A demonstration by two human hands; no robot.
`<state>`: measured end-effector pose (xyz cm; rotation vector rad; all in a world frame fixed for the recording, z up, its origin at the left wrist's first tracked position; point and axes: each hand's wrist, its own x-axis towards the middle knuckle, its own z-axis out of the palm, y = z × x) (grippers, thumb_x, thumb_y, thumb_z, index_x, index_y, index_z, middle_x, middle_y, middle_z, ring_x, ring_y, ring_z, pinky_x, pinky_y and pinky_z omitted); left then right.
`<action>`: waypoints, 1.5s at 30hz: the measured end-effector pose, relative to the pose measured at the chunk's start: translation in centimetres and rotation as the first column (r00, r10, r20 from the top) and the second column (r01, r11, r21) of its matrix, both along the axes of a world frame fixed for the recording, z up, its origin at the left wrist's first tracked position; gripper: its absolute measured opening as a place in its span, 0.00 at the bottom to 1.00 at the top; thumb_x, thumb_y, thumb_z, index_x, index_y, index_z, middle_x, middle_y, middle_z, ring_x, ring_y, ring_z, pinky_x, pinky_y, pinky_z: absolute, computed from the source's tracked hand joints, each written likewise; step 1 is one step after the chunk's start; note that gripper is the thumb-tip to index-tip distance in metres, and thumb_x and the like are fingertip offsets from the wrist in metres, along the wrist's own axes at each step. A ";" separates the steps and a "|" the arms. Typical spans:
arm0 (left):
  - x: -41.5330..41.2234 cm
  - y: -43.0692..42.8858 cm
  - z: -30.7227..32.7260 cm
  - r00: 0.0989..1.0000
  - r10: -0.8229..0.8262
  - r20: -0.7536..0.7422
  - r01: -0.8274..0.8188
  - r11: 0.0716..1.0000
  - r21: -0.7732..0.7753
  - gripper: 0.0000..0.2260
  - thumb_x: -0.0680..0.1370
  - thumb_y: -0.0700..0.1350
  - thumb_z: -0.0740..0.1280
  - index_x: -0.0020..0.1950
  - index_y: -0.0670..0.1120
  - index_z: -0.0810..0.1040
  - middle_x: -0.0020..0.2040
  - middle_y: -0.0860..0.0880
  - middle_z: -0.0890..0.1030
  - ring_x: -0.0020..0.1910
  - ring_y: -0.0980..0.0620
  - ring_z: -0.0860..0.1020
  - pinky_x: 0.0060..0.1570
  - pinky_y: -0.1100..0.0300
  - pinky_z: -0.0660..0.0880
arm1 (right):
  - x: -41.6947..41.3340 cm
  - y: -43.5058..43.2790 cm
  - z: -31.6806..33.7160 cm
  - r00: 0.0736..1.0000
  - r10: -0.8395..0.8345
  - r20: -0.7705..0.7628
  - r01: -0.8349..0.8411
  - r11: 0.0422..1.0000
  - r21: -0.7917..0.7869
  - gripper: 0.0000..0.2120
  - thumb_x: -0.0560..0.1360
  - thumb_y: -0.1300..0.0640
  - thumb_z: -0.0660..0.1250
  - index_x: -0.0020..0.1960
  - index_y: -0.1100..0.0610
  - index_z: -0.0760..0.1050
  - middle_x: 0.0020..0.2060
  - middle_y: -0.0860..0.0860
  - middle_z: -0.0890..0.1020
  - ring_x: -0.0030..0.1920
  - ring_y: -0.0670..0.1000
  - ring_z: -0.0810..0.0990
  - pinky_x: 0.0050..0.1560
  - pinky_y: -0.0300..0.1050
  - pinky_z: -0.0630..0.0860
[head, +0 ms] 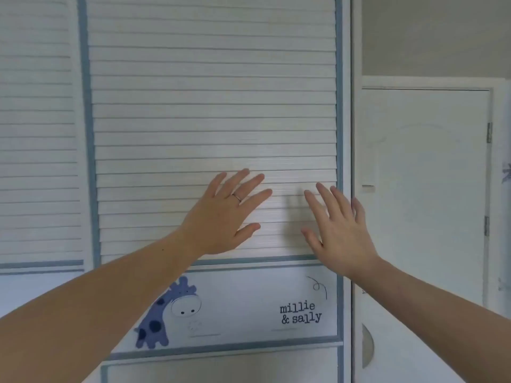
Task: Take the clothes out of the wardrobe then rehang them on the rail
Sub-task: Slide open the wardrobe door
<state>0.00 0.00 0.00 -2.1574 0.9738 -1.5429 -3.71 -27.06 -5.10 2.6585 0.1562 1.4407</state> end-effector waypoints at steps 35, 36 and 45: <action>12.7 1.1 -1.4 0.975 -0.107 0.196 0.106 0.994 0.013 0.26 0.82 0.59 0.58 0.79 0.55 0.62 0.81 0.49 0.56 0.80 0.44 0.54 0.74 0.35 0.55 | 12.4 1.0 -1.5 0.975 0.041 0.220 -0.010 0.990 -0.138 0.31 0.81 0.39 0.50 0.80 0.50 0.52 0.80 0.54 0.50 0.79 0.61 0.47 0.73 0.70 0.49; 12.7 1.5 -1.4 0.975 -0.107 0.194 0.107 0.994 0.009 0.26 0.82 0.59 0.58 0.79 0.55 0.62 0.81 0.49 0.56 0.80 0.44 0.54 0.74 0.35 0.55 | 12.4 1.5 -1.5 0.975 0.041 0.220 -0.011 0.991 -0.137 0.31 0.81 0.39 0.49 0.80 0.50 0.52 0.80 0.54 0.50 0.79 0.61 0.47 0.73 0.69 0.49; 13.2 5.9 -1.8 0.971 -0.110 0.212 0.116 0.993 -0.018 0.26 0.82 0.58 0.59 0.79 0.55 0.62 0.81 0.50 0.58 0.80 0.44 0.55 0.73 0.35 0.57 | 13.0 5.5 -1.5 0.965 0.085 0.248 -0.044 0.985 -0.165 0.32 0.81 0.39 0.52 0.80 0.51 0.52 0.80 0.54 0.51 0.79 0.61 0.48 0.73 0.69 0.49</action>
